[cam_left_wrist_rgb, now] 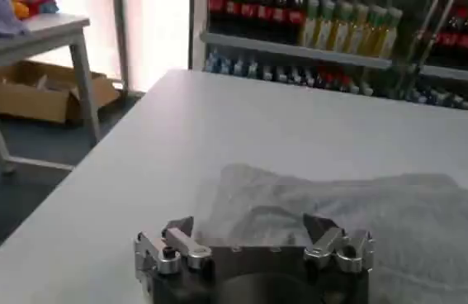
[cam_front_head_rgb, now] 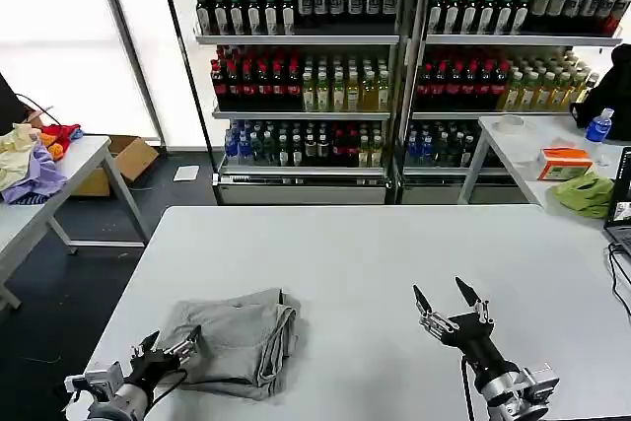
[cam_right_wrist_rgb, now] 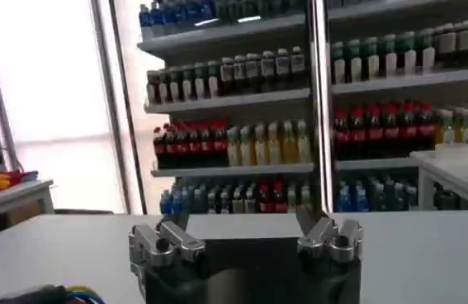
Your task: Fold and organize the clothes.
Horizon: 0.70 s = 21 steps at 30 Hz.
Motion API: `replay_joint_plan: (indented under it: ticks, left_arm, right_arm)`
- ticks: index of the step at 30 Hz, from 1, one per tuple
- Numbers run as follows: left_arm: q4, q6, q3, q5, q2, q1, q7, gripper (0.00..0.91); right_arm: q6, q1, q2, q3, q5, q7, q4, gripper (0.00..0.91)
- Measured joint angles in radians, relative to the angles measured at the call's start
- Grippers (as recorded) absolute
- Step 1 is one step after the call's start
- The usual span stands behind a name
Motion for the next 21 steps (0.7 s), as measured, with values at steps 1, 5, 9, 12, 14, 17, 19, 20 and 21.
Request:
replay_joint_plan:
  ticks: [1,5,9,12,14,17,19,20,21]
  left_arm:
    - [0.003,0.001,0.003,-0.005,-0.002,0.000,0.002,0.846]
    - [0.007,0.002,0.013,-0.026,-0.010,0.000,0.010,0.020]
    - [0.018,-0.004,0.020,-0.040,-0.014,-0.004,0.024,0.000]
    - [0.029,-0.012,0.024,-0.046,-0.021,-0.008,0.037,0.000]
    - [0.037,-0.017,0.024,-0.048,-0.028,-0.010,0.043,0.000]
    - [0.050,-0.027,0.022,-0.049,-0.039,-0.012,0.052,0.010]
    - [0.056,-0.033,0.019,-0.051,-0.047,-0.012,0.057,0.010]
    - [0.057,-0.036,0.017,-0.053,-0.051,-0.011,0.061,0.010]
    - [0.057,-0.038,0.014,-0.055,-0.055,-0.008,0.065,0.010]
  right_arm:
    - [-0.001,0.002,-0.001,-0.001,0.000,0.001,0.000,0.907]
    - [-0.005,0.012,-0.006,-0.005,0.000,0.004,0.000,0.907]
    - [-0.002,0.012,-0.004,-0.002,0.005,0.004,-0.002,0.907]
    - [0.004,0.008,-0.002,0.003,0.012,0.005,-0.005,0.907]
    - [0.007,0.004,-0.005,0.007,0.019,0.004,-0.005,0.907]
    - [0.009,0.003,-0.008,0.011,0.025,0.003,-0.005,0.907]
    - [0.009,0.003,-0.008,0.010,0.026,0.004,-0.005,0.907]
    - [0.009,0.003,-0.007,0.008,0.026,0.004,-0.003,0.907]
    - [0.009,0.003,-0.006,0.007,0.026,0.004,-0.001,0.907]
